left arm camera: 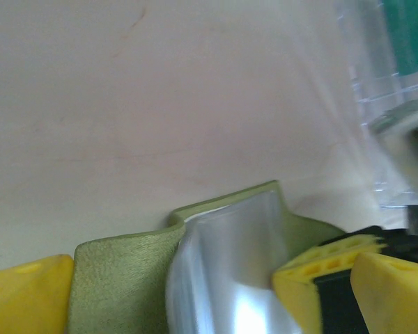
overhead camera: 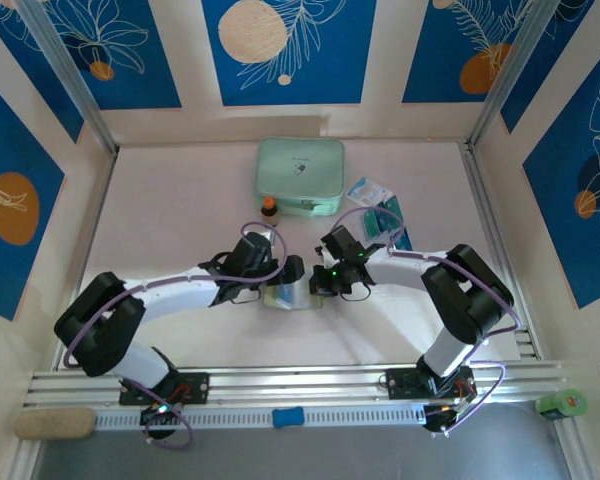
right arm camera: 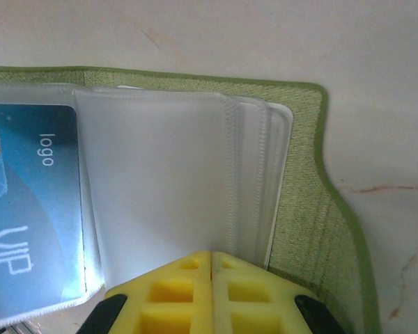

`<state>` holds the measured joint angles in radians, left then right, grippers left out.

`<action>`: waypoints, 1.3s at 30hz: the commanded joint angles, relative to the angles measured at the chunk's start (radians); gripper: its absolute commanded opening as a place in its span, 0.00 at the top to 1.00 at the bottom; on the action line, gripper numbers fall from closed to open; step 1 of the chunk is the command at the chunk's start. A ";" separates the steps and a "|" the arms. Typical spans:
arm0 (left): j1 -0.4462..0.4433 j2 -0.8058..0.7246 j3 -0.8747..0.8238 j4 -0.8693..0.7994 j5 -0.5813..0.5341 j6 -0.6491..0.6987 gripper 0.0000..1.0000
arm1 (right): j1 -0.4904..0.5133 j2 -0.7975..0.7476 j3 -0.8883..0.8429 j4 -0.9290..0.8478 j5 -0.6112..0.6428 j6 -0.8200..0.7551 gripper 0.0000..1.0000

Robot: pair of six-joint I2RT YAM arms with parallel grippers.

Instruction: Put the credit cards into the card holder

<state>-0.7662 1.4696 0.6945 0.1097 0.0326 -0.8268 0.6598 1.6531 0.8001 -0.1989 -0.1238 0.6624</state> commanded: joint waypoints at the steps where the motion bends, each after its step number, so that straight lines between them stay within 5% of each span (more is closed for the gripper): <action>1: -0.015 -0.039 -0.031 0.119 0.057 -0.048 0.00 | -0.003 0.027 -0.038 -0.058 0.044 0.008 1.00; 15: -0.028 -0.060 -0.081 0.242 0.074 -0.113 0.00 | -0.005 0.017 0.016 -0.093 0.026 -0.006 1.00; 29: -0.031 -0.077 -0.097 0.233 0.056 -0.111 0.00 | -0.053 -0.165 0.091 -0.235 0.088 -0.026 0.98; 36: -0.031 -0.083 -0.095 0.230 0.056 -0.108 0.00 | -0.088 -0.164 0.054 -0.232 0.097 -0.029 0.69; 39: -0.030 -0.086 -0.094 0.228 0.056 -0.109 0.00 | -0.086 -0.129 0.052 -0.222 0.086 -0.030 0.66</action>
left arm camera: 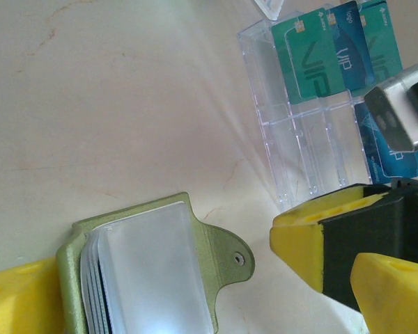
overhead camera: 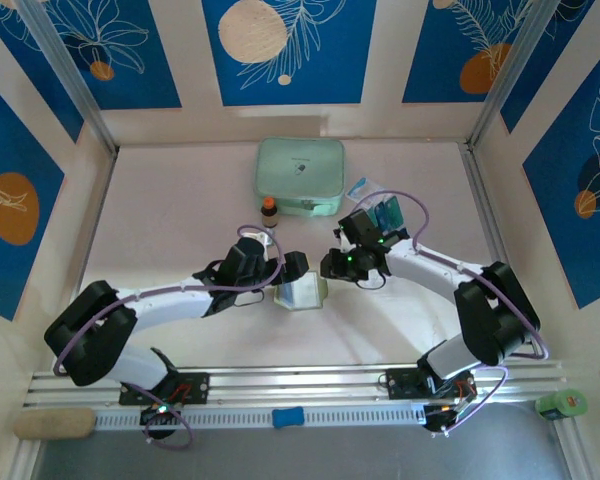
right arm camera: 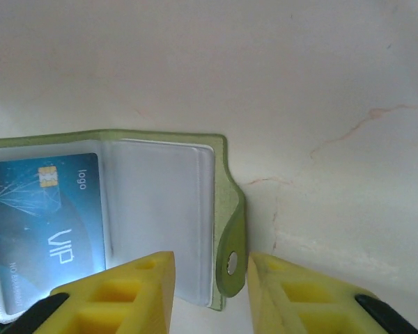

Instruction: Put the credit cards into the card holder

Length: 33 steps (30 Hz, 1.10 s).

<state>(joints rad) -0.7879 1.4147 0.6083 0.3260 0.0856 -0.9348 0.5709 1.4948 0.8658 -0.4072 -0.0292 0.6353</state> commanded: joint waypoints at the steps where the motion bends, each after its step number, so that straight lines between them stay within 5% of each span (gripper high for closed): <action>1: -0.010 -0.032 -0.008 0.012 0.003 0.000 0.00 | 0.003 0.042 -0.016 -0.007 -0.012 -0.003 0.67; 5: -0.009 -0.042 -0.004 0.007 0.005 -0.002 0.00 | 0.001 0.081 -0.026 0.023 -0.022 -0.001 0.73; 9: -0.013 -0.049 0.010 -0.006 0.009 -0.009 0.00 | -0.006 0.099 -0.032 0.063 -0.049 0.000 0.99; 22: -0.108 0.087 0.105 0.056 -0.001 -0.023 0.00 | -0.041 0.124 -0.018 0.151 -0.159 0.035 1.00; 27: -0.125 0.145 0.087 0.087 -0.022 -0.032 0.00 | -0.105 0.073 -0.034 0.106 -0.132 0.067 0.67; 33: -0.140 0.197 0.021 0.162 -0.055 -0.065 0.00 | -0.185 -0.020 -0.040 0.043 -0.115 0.086 0.63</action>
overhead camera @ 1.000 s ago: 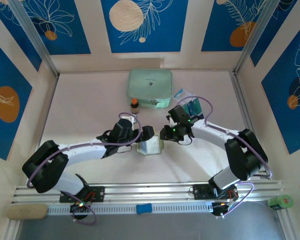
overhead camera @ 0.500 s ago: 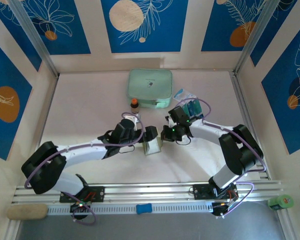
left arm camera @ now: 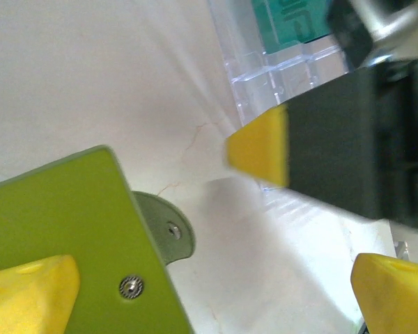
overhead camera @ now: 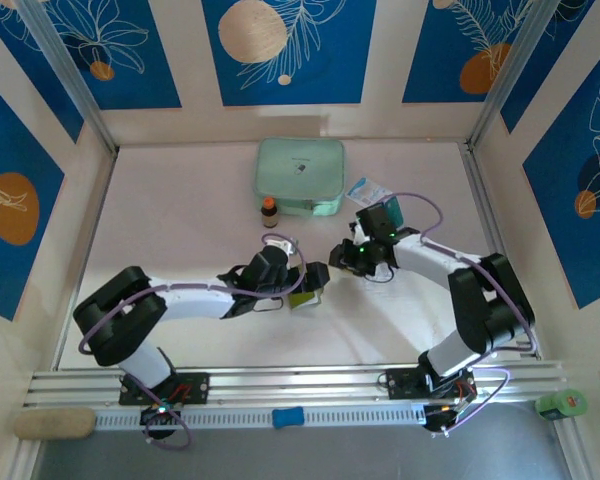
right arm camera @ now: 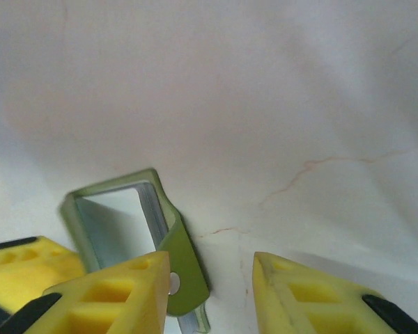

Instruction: Put the credit cards into the card holder

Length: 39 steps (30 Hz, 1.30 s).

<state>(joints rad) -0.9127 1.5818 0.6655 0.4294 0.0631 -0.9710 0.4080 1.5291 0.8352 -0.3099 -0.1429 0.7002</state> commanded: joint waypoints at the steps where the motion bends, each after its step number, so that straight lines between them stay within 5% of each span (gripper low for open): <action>1: -0.019 0.038 -0.049 0.075 -0.039 -0.035 0.00 | -0.029 -0.066 -0.010 -0.059 -0.003 0.025 0.63; 11: -0.032 0.058 -0.087 0.096 -0.072 -0.060 0.00 | -0.060 -0.167 -0.042 -0.050 -0.054 0.038 0.64; 23: 0.059 -0.174 0.096 -0.211 -0.012 0.090 0.00 | -0.031 -0.238 -0.123 -0.031 -0.095 0.044 0.66; 31: 0.124 -0.384 0.074 -0.498 -0.136 0.201 0.00 | -0.016 -0.249 -0.150 -0.017 -0.086 0.054 0.66; 39: 0.139 -0.329 0.088 -0.729 -0.173 0.290 0.00 | 0.005 -0.230 -0.128 -0.029 -0.069 0.035 0.66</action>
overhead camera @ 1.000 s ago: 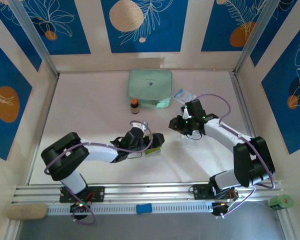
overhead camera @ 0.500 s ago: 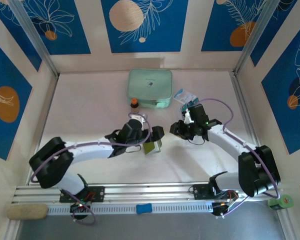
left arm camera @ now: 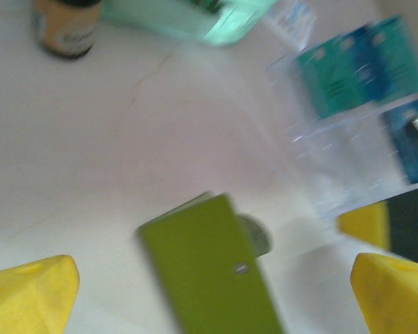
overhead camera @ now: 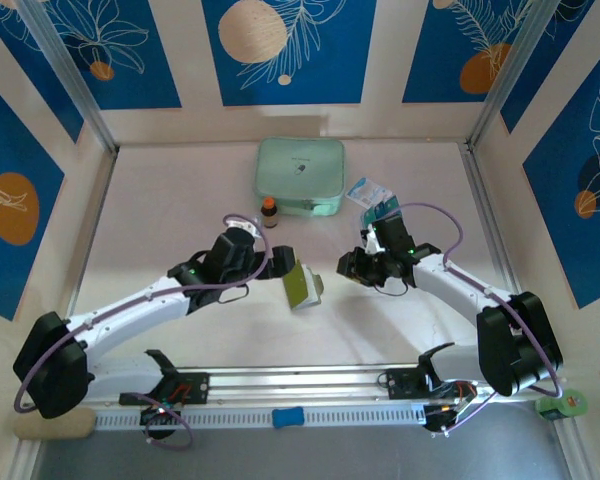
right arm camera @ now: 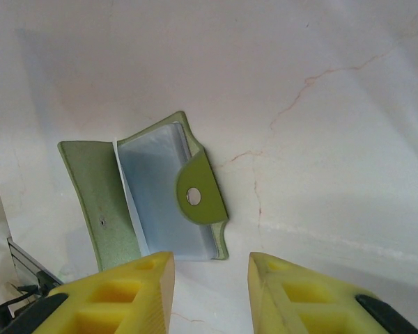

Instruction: Put the credit cards into the card holder

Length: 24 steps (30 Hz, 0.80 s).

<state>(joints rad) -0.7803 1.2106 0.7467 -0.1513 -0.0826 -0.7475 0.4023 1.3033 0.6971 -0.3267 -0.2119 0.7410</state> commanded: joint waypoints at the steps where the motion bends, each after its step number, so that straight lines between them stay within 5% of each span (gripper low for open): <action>1: 0.007 0.062 0.014 -0.162 -0.029 0.079 0.00 | 0.013 -0.003 0.011 -0.012 0.002 -0.008 0.66; 24: -0.009 0.382 0.150 -0.173 -0.001 0.190 0.00 | 0.041 0.040 0.011 -0.001 0.008 -0.008 0.67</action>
<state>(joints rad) -0.7822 1.5749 0.8772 -0.3222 -0.0864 -0.5762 0.4347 1.3308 0.6975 -0.3256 -0.2050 0.7406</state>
